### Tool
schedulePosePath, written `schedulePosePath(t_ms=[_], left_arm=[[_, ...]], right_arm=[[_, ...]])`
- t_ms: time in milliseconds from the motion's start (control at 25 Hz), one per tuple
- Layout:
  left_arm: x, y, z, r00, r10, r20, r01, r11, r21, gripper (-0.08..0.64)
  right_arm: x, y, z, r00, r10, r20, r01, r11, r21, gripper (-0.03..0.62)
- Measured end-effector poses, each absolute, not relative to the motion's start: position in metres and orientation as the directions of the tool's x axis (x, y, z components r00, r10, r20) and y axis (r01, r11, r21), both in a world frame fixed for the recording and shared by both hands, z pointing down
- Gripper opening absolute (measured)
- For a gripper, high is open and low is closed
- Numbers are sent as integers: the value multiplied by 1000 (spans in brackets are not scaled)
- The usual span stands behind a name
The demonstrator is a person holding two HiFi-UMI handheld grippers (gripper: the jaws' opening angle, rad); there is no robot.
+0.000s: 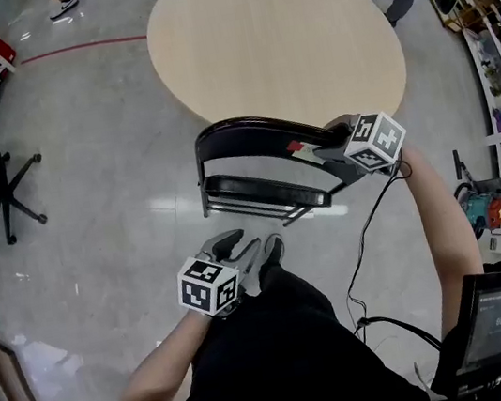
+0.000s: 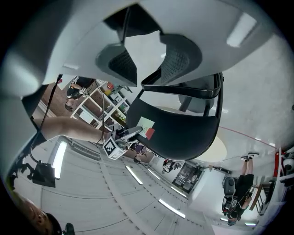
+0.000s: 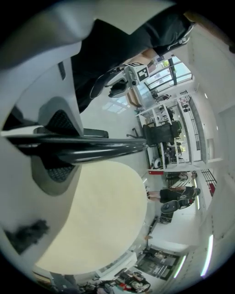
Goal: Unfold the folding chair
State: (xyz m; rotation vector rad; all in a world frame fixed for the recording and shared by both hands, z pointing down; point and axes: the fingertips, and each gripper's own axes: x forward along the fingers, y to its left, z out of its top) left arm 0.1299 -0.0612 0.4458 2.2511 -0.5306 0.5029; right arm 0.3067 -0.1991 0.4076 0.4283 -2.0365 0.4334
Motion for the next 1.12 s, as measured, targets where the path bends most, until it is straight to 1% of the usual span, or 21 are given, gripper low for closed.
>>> schedulePosePath(t_ms=[40,160,360,440,560,720,840,960,1040,1120], left_arm=[[131,-61,447,836,-210,506,-513,-627,586,170],[129,-58,449,832,-193,520,-512,-625,589,170],[125,-56,454,824,-165,542,-511,-630,585,169],[130,-59,460,824,-155,545,-507,-632,586,166],[141,-66,466,826,-144,545,-501,-631,592,166],[149,-75,465,826,-145,544,-489,-663,567,164],[157,-90,468,809,-157,566,-467,-757,457,164],[171,-108,481,777,-153,611,-405,-865,297,169],[185,-119,496,745,-146,651,-331,-928,171,180],[202,-124,515,710,-121,694,-230,-971,65,198]], right_arm=[[306,-197,411,-463,-101,881,-461,876,-142,112],[306,-194,410,-457,-71,887,-447,880,-159,91],[303,-193,401,-457,-61,887,-444,880,-168,89],[305,-191,408,-424,-42,905,-430,888,-161,90],[307,-186,422,-337,-22,941,-384,916,-116,91],[306,-184,420,-326,-51,944,-382,921,-82,91],[307,-184,418,-325,-47,945,-382,920,-85,91],[306,-182,416,-333,-30,942,-379,919,-105,91],[306,-179,416,-334,-32,942,-379,920,-103,91],[306,-176,416,-331,-40,943,-381,920,-94,91]])
